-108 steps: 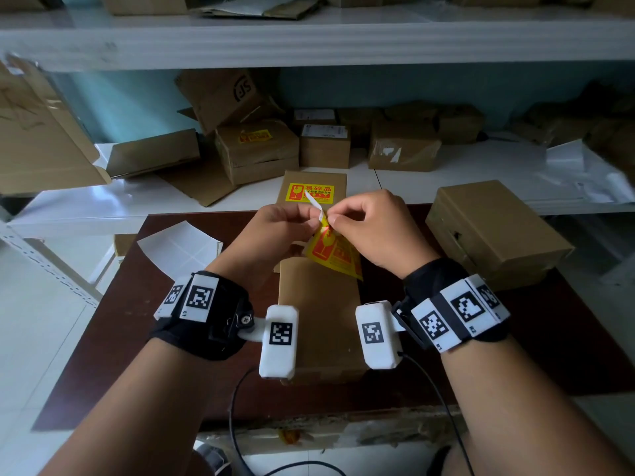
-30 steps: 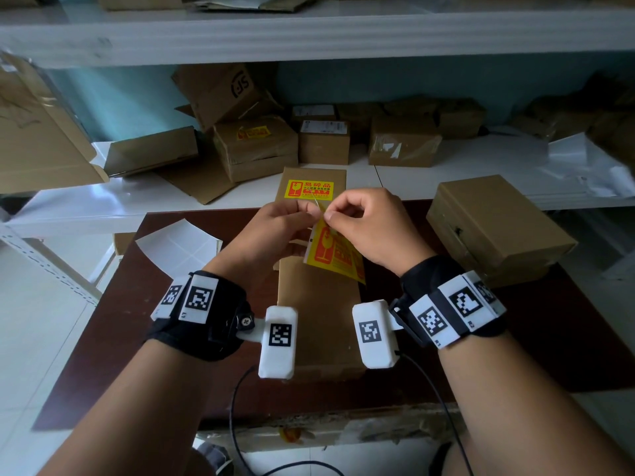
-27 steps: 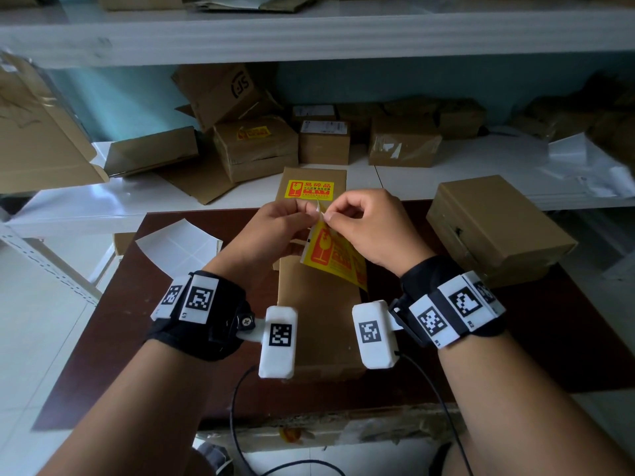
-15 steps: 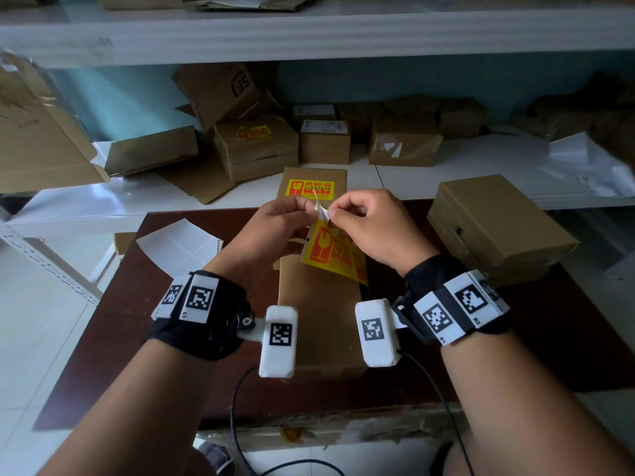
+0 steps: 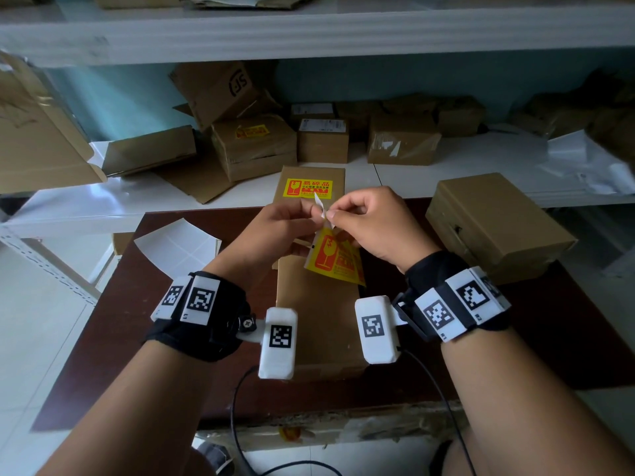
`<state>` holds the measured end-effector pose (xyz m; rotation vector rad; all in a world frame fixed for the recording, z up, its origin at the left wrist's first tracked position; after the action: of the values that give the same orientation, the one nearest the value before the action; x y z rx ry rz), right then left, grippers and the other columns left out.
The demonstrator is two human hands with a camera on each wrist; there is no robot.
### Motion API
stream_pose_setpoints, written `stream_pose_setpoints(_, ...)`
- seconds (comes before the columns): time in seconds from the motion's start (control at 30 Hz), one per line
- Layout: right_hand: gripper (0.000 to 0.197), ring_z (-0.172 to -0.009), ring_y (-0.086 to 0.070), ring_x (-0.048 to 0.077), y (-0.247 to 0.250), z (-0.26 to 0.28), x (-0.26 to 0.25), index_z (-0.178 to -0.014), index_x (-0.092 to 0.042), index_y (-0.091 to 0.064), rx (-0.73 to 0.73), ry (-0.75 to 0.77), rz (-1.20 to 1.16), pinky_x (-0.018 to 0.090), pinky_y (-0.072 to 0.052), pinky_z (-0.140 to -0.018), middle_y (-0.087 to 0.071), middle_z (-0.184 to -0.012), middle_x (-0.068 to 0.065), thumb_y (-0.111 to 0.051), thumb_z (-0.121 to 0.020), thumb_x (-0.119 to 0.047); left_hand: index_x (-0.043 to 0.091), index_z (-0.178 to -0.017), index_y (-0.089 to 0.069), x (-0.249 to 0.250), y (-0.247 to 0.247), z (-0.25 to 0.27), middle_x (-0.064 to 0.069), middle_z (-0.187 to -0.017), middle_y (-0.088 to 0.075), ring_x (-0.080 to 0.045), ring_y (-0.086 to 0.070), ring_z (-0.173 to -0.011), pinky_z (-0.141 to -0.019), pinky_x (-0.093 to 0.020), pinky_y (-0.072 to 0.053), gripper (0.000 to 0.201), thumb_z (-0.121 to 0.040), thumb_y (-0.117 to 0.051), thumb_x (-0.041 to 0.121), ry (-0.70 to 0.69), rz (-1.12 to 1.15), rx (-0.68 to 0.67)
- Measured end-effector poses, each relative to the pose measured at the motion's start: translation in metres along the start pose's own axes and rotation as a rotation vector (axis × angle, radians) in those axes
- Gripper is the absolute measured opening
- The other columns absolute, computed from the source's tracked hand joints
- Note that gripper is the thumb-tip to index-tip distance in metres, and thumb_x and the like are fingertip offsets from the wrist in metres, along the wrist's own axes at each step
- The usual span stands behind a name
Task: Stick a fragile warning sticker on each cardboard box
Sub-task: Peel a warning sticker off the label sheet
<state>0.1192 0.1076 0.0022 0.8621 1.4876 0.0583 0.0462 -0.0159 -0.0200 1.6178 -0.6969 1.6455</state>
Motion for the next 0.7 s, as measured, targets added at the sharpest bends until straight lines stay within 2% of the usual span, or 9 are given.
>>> stream_pose_setpoints(0.27, 0.013, -0.070, -0.070, 0.008, 0.0018, -0.0018, 0.0044, -0.076, -0.026, -0.074, 0.051, -0.013, -0.003, 0.039, -0.062, -0.071, -0.074, -0.072, -0.008, -0.069, -0.087, -0.029, 0.019, -0.086, -0.062, -0.0012, -0.0012, -0.0008, -0.002, -0.082, -0.067, -0.015, -0.064, -0.075, -0.072, -0.032, -0.048, 0.018, -0.099, -0.053, 0.011, 0.012, -0.004, 0.002)
stream_pose_setpoints(0.33, 0.013, -0.071, -0.070, 0.007, -0.0001, -0.0022, 0.0042, -0.076, -0.027, -0.075, 0.045, -0.004, 0.011, 0.038, -0.063, -0.071, -0.074, -0.073, -0.009, -0.070, -0.088, -0.031, 0.023, -0.085, -0.065, -0.0028, -0.0010, -0.0005, -0.004, -0.086, -0.069, -0.020, -0.063, -0.080, -0.076, -0.035, -0.047, 0.018, -0.099, -0.053, 0.018, 0.034, 0.006, 0.009)
stream_pose_setpoints(0.47, 0.010, -0.075, -0.071, 0.007, -0.0038, -0.0026, 0.0032, -0.082, -0.026, -0.077, 0.027, 0.001, 0.016, 0.040, -0.062, -0.074, -0.074, -0.076, -0.008, -0.069, -0.088, -0.030, 0.020, -0.099, -0.069, -0.0061, -0.0005, -0.0007, -0.004, -0.091, -0.073, -0.024, -0.066, -0.085, -0.080, -0.038, -0.046, 0.021, -0.099, -0.054, 0.036, 0.072, 0.019, 0.033)
stream_pose_setpoints(0.7, 0.012, -0.073, -0.072, 0.010, -0.0048, -0.0016, 0.0021, -0.078, -0.027, -0.075, 0.027, -0.004, 0.013, 0.044, -0.062, -0.076, -0.074, -0.074, -0.006, -0.068, -0.087, -0.031, 0.019, -0.088, -0.063, -0.0061, 0.0031, -0.0032, -0.001, -0.078, -0.072, -0.016, -0.067, -0.071, -0.072, -0.033, -0.050, 0.020, -0.102, -0.050, 0.021, 0.064, 0.036, 0.065)
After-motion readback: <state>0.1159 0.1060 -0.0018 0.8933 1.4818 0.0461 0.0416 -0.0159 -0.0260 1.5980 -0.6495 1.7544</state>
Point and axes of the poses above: each hand's wrist, its own z-axis away from the middle knuckle, its own y-axis out of the back of the hand, x = y × z, the point moved 8 cm from there along -z, towards the middle knuckle
